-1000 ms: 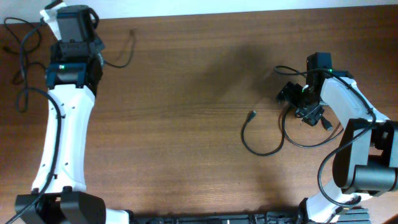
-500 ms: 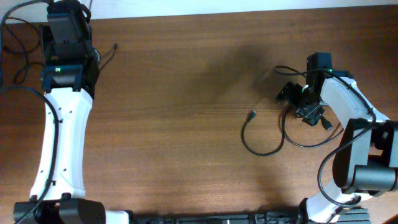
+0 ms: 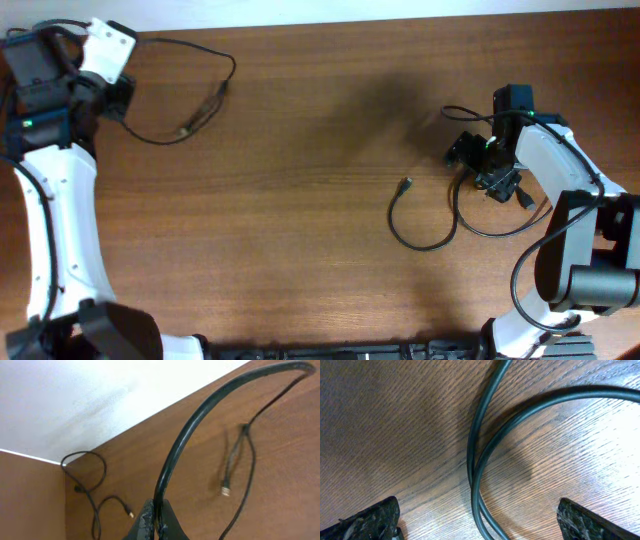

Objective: Untangle cables
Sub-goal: 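Lower the cable at the upper left and open the left gripper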

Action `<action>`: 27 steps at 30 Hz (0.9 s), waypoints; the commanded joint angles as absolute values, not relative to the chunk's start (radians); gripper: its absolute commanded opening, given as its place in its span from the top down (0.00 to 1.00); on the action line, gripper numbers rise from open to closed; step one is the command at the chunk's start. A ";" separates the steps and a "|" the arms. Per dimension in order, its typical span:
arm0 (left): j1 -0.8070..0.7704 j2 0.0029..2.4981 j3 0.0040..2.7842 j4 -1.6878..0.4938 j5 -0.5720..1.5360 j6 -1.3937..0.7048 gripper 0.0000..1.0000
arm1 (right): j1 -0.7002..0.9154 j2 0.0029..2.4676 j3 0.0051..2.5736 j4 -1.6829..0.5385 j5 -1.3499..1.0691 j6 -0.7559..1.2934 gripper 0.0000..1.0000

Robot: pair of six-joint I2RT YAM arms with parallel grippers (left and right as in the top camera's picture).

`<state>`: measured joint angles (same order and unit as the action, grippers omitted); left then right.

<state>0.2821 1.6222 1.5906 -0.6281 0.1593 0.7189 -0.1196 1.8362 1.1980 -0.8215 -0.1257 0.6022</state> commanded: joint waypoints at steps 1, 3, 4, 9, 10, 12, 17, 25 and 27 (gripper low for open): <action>0.306 1.718 1.602 -0.558 0.255 0.739 1.00 | -0.115 1.843 1.194 -0.822 -0.128 0.602 0.01; 0.306 1.773 1.602 -0.503 0.229 0.738 1.00 | -0.115 1.843 1.194 -0.821 -0.128 0.602 0.01; 0.306 1.800 1.602 -0.478 0.206 0.732 1.00 | -0.115 1.843 1.194 -0.822 -0.127 0.602 0.01; 0.307 1.924 1.602 -0.435 0.060 0.720 1.00 | -0.115 1.843 1.194 -0.822 -0.127 0.602 0.01; 0.307 1.963 1.602 -0.434 0.006 0.720 1.00 | -0.115 1.843 1.194 -0.821 -0.127 0.602 0.01; 0.307 2.012 1.602 -0.435 -0.042 0.720 1.00 | -0.115 1.843 1.194 -0.822 -0.127 0.602 0.01; 0.314 2.117 1.602 -0.429 -0.107 0.737 1.00 | -0.115 1.843 1.194 -0.822 -0.127 0.602 0.01; 0.348 2.148 1.602 -0.359 -0.113 0.746 0.67 | -0.115 1.843 1.194 -0.822 -0.127 0.602 0.01; 0.348 2.147 1.602 -0.360 -0.142 0.685 0.08 | -0.115 1.843 1.194 -0.822 -0.127 0.602 0.01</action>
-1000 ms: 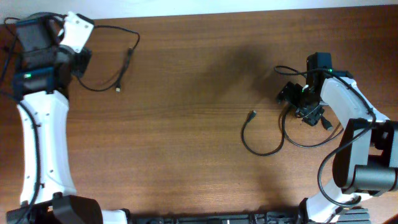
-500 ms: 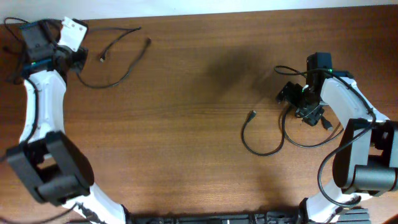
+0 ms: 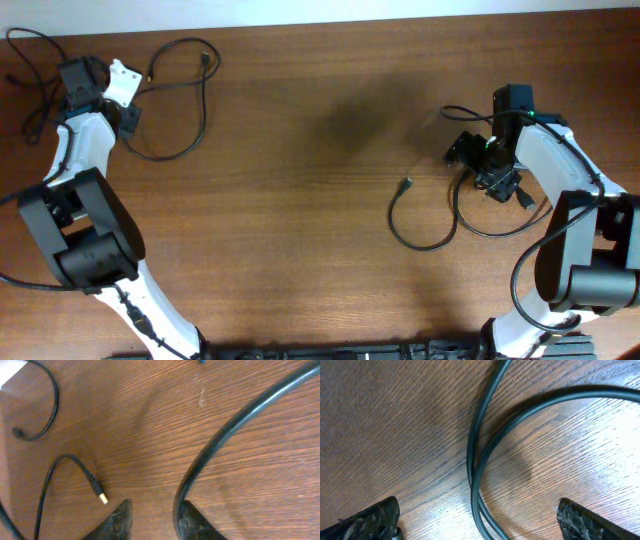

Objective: Untangle cables
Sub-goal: 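Lower the cable at the upper left and open the left gripper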

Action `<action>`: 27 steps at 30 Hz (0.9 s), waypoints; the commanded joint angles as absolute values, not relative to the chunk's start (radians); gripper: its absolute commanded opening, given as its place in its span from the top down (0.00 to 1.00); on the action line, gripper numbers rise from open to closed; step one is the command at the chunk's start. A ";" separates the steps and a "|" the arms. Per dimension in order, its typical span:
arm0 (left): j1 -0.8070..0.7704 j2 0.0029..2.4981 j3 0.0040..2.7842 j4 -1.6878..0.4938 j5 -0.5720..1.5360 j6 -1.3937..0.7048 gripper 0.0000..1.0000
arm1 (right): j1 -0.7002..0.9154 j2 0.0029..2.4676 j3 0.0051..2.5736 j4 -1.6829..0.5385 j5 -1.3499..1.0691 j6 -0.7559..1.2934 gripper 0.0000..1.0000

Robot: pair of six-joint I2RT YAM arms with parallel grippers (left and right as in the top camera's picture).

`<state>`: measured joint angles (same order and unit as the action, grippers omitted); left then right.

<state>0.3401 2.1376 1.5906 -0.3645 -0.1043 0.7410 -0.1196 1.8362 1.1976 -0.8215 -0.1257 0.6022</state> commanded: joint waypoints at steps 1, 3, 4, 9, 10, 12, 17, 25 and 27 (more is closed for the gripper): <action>0.348 2.146 1.602 -0.360 -0.155 0.661 0.01 | -0.115 1.843 1.194 -0.822 -0.127 0.602 0.01; 0.348 2.144 1.602 -0.361 -0.194 0.601 0.01 | -0.115 1.843 1.194 -0.822 -0.128 0.602 0.02; 0.348 2.137 1.602 -0.362 -0.215 0.567 0.01 | -0.115 1.843 1.194 -0.821 -0.127 0.602 0.01; 0.348 2.025 1.602 -0.386 -0.236 0.408 0.01 | -0.115 1.843 1.194 -0.822 -0.127 0.602 0.01; 0.345 1.980 1.602 -0.392 -0.224 0.342 0.01 | -0.115 1.843 1.194 -0.821 -0.127 0.602 0.01; 0.342 1.903 1.602 -0.423 -0.139 0.253 0.01 | -0.115 1.843 1.194 -0.822 -0.127 0.602 0.01; 0.341 1.747 1.602 -0.562 0.429 0.250 0.01 | -0.115 1.843 1.194 -0.822 -0.127 0.602 0.01; 0.250 1.751 1.602 -0.843 0.850 0.250 0.01 | -0.115 1.843 1.194 -0.822 -0.127 0.602 0.01; 0.182 1.751 1.602 -0.910 0.849 0.250 0.01 | -0.115 1.843 1.194 -0.822 -0.127 0.602 0.01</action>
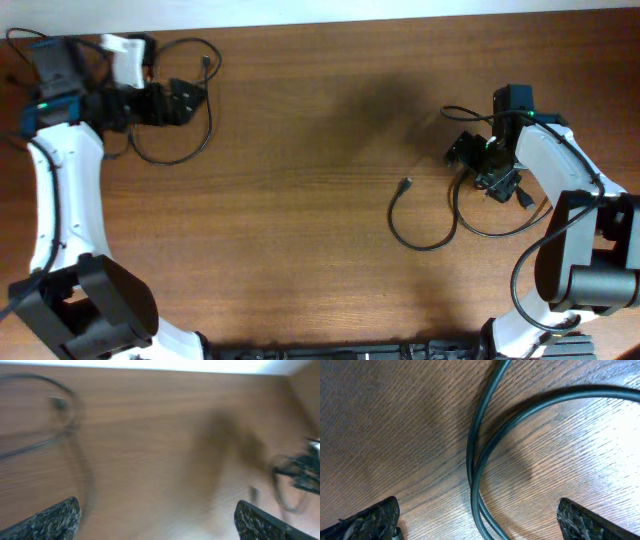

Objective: Untangle cables

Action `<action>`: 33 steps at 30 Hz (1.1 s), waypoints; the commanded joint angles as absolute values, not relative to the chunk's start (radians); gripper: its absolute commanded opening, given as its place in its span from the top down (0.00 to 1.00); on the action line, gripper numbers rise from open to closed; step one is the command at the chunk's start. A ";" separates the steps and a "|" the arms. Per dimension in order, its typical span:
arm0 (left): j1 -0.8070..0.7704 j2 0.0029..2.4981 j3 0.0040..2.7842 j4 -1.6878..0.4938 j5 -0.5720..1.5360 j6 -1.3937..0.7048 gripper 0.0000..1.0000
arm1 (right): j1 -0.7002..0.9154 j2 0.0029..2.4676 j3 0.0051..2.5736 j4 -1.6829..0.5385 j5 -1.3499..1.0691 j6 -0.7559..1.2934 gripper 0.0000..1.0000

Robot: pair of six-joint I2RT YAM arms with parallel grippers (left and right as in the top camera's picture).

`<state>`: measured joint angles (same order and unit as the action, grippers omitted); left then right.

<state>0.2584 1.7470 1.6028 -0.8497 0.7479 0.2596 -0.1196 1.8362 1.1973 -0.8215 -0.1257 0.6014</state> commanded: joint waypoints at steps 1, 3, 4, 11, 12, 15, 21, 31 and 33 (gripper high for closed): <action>0.149 1.751 1.601 -0.927 0.842 0.250 0.01 | -0.115 1.843 1.194 -0.822 -0.127 0.602 0.01; 0.081 1.751 1.601 -0.945 0.791 0.242 0.01 | -0.115 1.843 1.194 -0.822 -0.127 0.602 0.01; 0.040 1.751 1.601 -0.946 0.712 0.202 0.01 | -0.115 1.843 1.194 -0.822 -0.127 0.602 0.01; -0.205 1.751 1.600 -0.951 0.177 -0.191 0.01 | -0.115 1.843 1.194 -0.819 -0.141 0.611 0.01; -0.237 1.751 1.600 -0.951 0.174 -0.190 0.01 | -0.115 1.843 1.194 -0.820 -0.160 0.609 0.01; -0.297 1.751 1.600 -0.948 0.174 -0.190 0.01 | -0.120 1.843 1.196 -0.830 -0.224 0.558 0.02; -0.390 1.751 1.600 -0.948 0.175 -0.190 0.01 | -0.199 1.837 1.280 -0.932 -0.409 0.336 0.01; -0.554 1.752 1.571 -0.811 0.175 -0.190 0.01 | -0.453 1.615 1.405 -1.154 -0.409 0.261 0.01; -0.604 1.752 1.539 -0.722 0.175 -0.190 0.01 | -0.500 1.522 1.405 -1.178 -0.408 0.244 0.01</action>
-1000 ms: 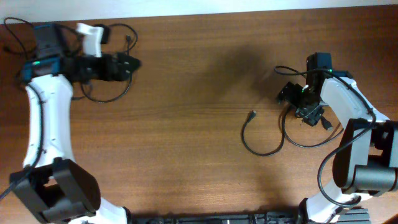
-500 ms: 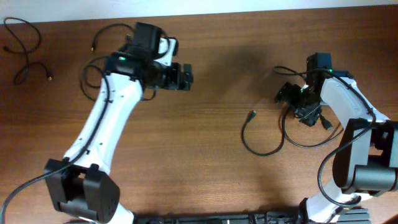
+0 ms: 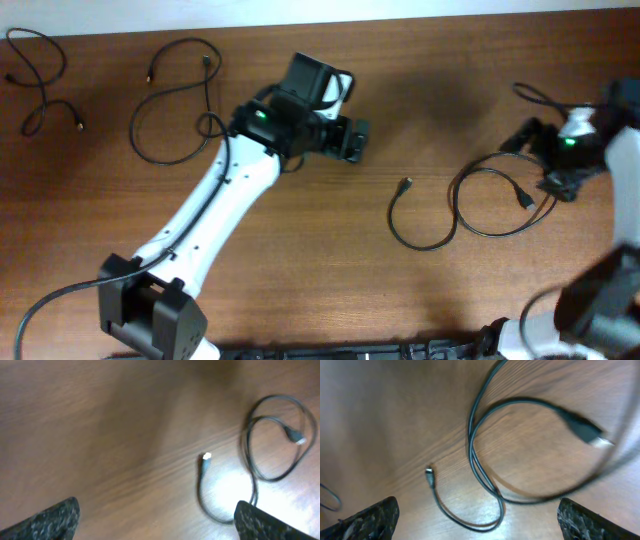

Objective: Untangle cables

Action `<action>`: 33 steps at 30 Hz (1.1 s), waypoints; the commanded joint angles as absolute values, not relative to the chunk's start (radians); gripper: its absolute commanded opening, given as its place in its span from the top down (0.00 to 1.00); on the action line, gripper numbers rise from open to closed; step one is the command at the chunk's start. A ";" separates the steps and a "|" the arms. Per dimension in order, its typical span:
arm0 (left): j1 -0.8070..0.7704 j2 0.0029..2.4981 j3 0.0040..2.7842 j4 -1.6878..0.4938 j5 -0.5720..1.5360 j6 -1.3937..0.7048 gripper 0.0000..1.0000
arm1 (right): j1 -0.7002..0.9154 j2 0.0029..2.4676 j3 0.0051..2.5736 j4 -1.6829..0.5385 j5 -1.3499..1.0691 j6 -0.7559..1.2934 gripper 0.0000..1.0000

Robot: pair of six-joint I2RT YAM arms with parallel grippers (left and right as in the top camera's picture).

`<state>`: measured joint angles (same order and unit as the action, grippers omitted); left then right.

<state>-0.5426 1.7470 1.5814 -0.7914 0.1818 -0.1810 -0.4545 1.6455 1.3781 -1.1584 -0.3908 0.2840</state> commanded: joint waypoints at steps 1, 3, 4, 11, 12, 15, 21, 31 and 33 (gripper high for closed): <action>-0.632 1.755 1.517 -0.669 0.175 -0.190 0.01 | -0.515 1.483 1.405 -1.185 -0.403 0.239 0.01; -0.683 1.766 1.481 -0.570 0.175 -0.189 0.01 | -0.532 1.419 1.405 -1.198 -0.375 0.239 0.01; -0.701 1.772 1.470 -0.535 0.175 -0.189 0.01 | -0.535 1.396 1.405 -1.204 -0.360 0.240 0.01; -0.851 1.929 1.451 -0.322 0.175 -0.190 0.04 | -0.535 1.291 1.404 -1.240 -0.347 0.240 0.01; -0.875 1.960 1.451 -0.296 0.175 -0.189 0.05 | -0.535 1.289 1.404 -1.246 -0.339 0.239 0.00; -0.942 2.038 1.451 -0.215 0.176 -0.189 0.05 | -0.535 1.289 1.404 -1.272 -0.294 0.239 0.01; -1.024 2.129 1.451 -0.109 0.175 -0.064 0.11 | -0.535 1.289 1.404 -1.303 -0.277 0.240 0.00; -1.046 2.241 1.451 -0.012 0.003 -0.036 0.27 | -0.535 1.289 1.404 -1.352 -0.277 0.240 0.00; -1.047 2.262 1.451 0.028 0.003 -0.036 0.30 | -0.535 1.289 1.404 -1.359 -0.277 0.239 0.00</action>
